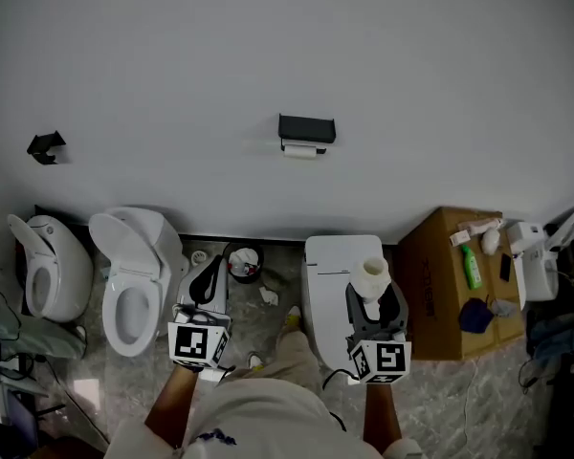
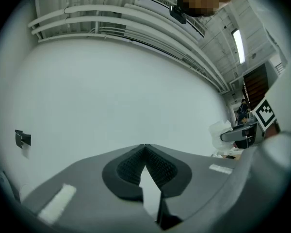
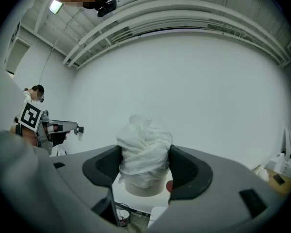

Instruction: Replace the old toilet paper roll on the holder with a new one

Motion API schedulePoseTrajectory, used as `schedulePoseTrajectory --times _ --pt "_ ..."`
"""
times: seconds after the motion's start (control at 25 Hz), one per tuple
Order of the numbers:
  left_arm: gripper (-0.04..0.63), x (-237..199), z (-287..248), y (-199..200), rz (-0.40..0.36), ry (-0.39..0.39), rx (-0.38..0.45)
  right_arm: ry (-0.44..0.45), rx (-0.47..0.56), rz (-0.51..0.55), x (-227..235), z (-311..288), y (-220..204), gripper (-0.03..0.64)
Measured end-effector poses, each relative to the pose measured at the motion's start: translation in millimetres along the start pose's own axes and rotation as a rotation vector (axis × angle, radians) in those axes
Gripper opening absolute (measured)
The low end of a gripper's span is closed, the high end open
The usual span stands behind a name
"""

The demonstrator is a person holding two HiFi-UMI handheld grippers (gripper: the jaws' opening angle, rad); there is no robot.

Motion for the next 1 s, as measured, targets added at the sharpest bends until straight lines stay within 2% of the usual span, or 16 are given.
schedulePoseTrajectory --times 0.08,0.12,0.24,0.32,0.4,0.48,0.56,0.76,1.0 --pt "0.007 2 1 4 -0.017 -0.017 0.011 0.0 -0.008 -0.009 0 1 -2 0.296" --pt "0.034 3 2 7 -0.025 -0.028 0.018 0.003 -0.013 -0.013 -1 2 -3 0.296" --pt "0.198 6 6 12 -0.03 -0.059 0.05 0.015 -0.025 -0.008 -4 4 -5 0.297" --pt "0.378 7 8 13 -0.023 -0.08 0.062 0.023 -0.033 -0.006 -7 4 -7 0.298" --pt "0.498 6 10 11 -0.023 -0.094 0.062 0.029 -0.036 -0.006 -10 4 -8 0.298" --pt "0.562 5 14 10 -0.027 -0.087 0.065 0.036 -0.041 -0.004 -15 4 -10 0.298" --pt "0.591 4 17 8 -0.025 -0.078 0.071 0.041 -0.047 0.001 -19 4 -11 0.298" --pt "0.592 1 15 4 -0.012 -0.115 0.071 0.025 -0.06 0.007 -22 8 -11 0.298" --pt "0.591 -3 -2 -8 -0.002 -0.116 0.046 -0.02 -0.097 0.009 -18 8 -14 0.298"
Point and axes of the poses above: the fingertips, and each gripper's own axes: z backward along the fingers, x to its right, y out of its top, the point moved 9 cm from there along z, backward along the fingers, and after that the axes turned 13 degrees about -z, right-handed, at the moved point
